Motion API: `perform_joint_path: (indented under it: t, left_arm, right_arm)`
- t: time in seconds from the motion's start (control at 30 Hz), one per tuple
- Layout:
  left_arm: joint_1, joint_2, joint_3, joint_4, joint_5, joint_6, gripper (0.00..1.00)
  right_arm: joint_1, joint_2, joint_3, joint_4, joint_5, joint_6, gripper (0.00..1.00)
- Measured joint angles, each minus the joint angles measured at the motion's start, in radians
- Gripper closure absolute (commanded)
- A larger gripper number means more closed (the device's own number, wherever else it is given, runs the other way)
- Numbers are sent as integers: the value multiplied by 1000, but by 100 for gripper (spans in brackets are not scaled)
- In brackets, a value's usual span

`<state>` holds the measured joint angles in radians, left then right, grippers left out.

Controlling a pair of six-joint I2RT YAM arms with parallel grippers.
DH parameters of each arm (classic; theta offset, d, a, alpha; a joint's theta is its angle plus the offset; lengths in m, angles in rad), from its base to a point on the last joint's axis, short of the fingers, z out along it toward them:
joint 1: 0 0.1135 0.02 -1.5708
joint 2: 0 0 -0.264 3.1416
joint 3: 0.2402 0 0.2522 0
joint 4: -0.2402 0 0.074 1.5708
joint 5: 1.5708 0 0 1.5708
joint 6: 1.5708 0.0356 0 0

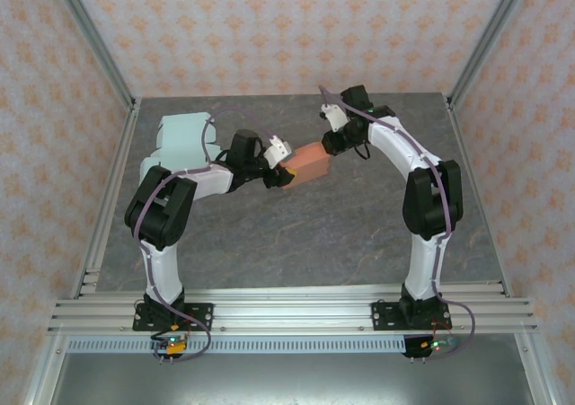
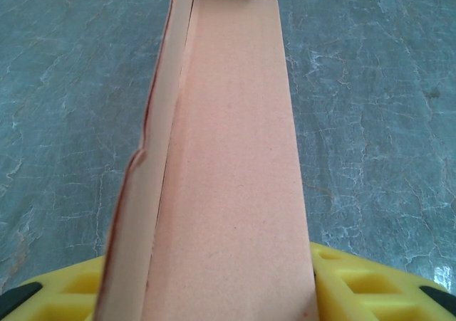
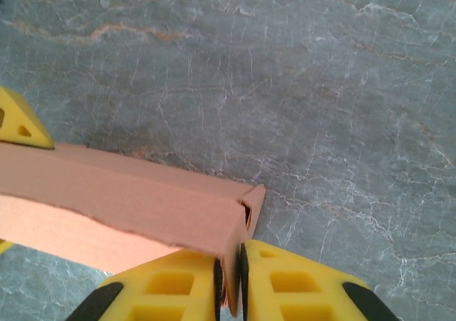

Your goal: Fold the paper box

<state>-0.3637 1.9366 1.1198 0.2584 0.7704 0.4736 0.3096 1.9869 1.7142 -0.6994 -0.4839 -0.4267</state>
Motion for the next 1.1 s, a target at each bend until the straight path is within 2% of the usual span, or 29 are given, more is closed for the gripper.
perform_joint_path:
  t: [0.23,0.77,1.1]
  left_arm:
    - [0,0,7,-15,3,0,50]
    - [0,4,28,-47,3,16,49]
    - [0,16,55,-87,4,51,49]
  right_arm:
    - [0,0,0,13,-6,26,95]
    - [19,-16,-50,95,32,113,98]
    - [22,-92,-186,206,51,120,100]
